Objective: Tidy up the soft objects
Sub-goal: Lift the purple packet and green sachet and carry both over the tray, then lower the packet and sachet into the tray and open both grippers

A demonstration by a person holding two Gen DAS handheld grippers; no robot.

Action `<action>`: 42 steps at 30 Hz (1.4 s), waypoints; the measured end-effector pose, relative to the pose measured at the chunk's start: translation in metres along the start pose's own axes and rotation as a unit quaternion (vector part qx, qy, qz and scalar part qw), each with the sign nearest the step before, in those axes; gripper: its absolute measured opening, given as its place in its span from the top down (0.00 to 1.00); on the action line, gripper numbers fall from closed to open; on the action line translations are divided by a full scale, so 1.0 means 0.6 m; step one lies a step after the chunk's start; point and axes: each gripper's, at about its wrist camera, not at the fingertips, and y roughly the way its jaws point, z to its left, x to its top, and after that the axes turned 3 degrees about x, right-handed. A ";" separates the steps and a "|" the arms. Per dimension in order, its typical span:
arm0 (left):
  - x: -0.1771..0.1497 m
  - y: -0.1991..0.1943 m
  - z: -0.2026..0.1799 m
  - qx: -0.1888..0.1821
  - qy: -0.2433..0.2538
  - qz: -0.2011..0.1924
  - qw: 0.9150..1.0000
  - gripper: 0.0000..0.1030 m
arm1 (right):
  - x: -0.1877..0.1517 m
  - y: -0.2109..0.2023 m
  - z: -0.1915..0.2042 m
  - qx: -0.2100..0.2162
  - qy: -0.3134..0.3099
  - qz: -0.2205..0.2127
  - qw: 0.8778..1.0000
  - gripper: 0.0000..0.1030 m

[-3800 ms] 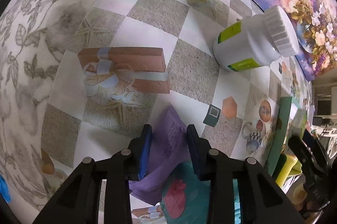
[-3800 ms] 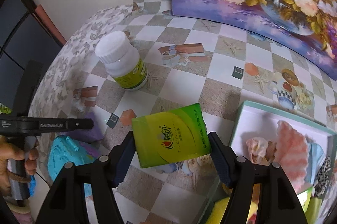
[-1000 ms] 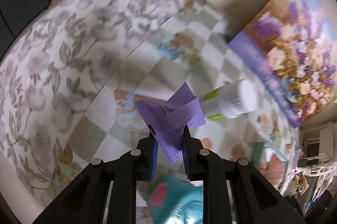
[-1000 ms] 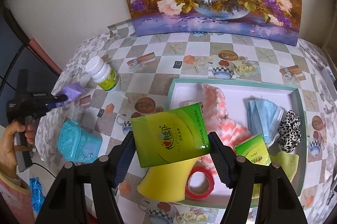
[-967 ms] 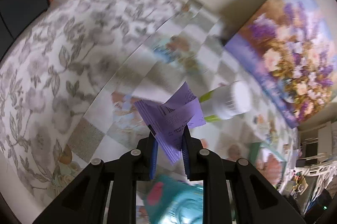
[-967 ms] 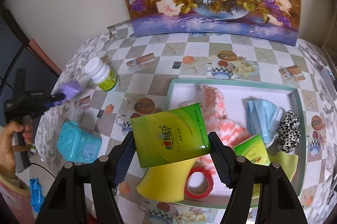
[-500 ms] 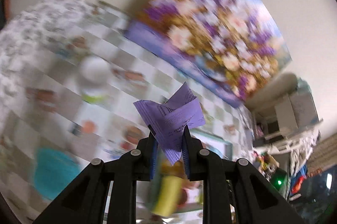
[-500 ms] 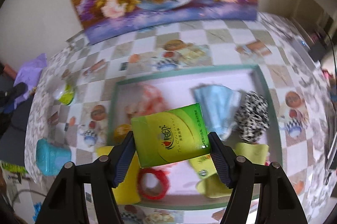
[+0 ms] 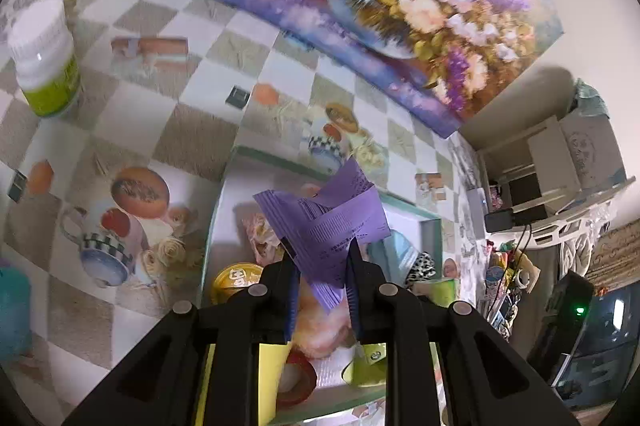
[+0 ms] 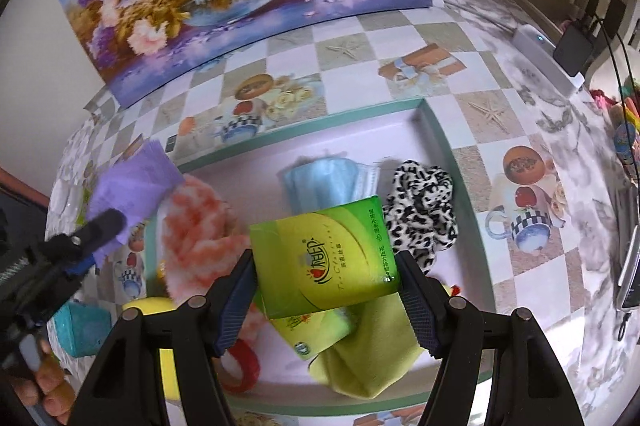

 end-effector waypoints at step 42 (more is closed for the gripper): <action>-0.043 -0.055 0.002 0.167 0.060 -0.034 0.984 0.13 | -0.032 -0.017 0.049 -0.034 -0.065 0.002 0.997 0.16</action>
